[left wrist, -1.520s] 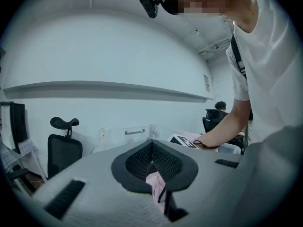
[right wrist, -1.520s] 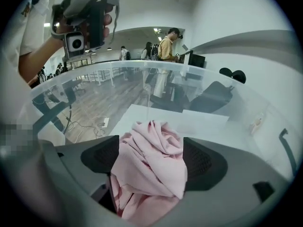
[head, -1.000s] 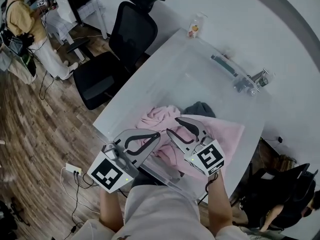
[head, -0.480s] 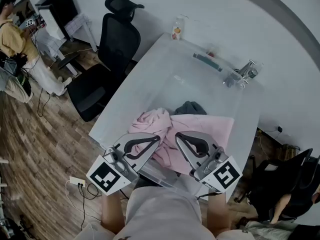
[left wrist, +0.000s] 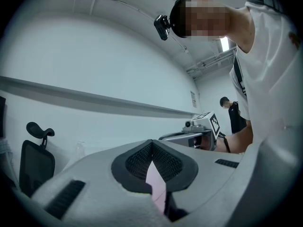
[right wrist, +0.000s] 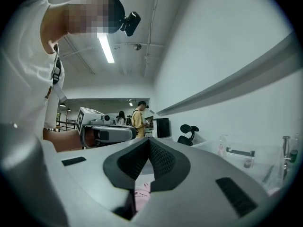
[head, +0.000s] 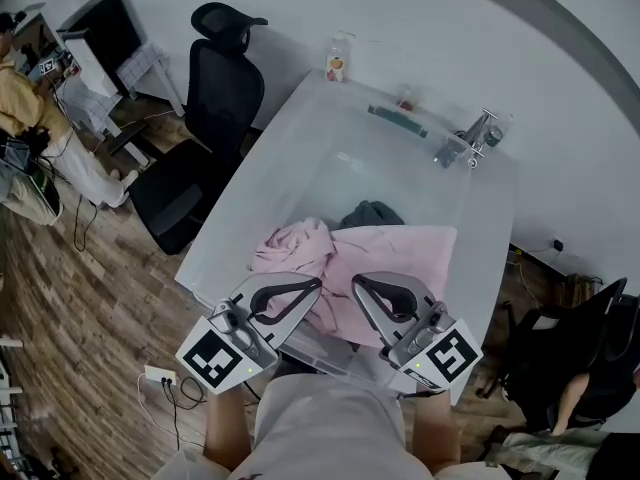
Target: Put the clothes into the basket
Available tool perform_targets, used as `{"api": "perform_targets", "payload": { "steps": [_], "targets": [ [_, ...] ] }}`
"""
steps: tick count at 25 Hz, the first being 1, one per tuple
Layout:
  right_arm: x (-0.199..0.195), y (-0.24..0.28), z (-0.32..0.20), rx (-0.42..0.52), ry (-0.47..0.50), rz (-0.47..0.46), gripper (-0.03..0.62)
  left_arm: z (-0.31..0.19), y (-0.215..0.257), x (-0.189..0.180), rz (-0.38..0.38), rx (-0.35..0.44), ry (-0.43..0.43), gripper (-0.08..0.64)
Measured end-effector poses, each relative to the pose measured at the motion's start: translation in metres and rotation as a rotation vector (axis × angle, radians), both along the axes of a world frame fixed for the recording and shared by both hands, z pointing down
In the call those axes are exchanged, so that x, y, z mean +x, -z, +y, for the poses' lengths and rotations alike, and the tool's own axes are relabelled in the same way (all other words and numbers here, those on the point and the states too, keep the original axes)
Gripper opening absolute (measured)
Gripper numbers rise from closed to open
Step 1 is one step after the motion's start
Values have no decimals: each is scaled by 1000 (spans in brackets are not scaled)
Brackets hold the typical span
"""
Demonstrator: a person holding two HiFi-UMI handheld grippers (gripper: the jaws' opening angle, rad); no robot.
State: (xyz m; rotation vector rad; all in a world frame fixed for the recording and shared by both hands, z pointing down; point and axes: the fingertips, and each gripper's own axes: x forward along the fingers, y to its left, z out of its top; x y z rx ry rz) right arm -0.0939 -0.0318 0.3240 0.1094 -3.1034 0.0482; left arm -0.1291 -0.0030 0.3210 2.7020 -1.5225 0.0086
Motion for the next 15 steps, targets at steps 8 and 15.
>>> {"api": "perform_targets", "payload": {
  "steps": [8, 15],
  "targets": [
    [-1, -5, 3, -3, -10, 13, 3, 2, 0, -1, -4, -3, -10, 5],
    [-7, -12, 7, -4, -17, 30, 3, 5, -2, -8, -8, 0, -8, 5]
  ]
}}
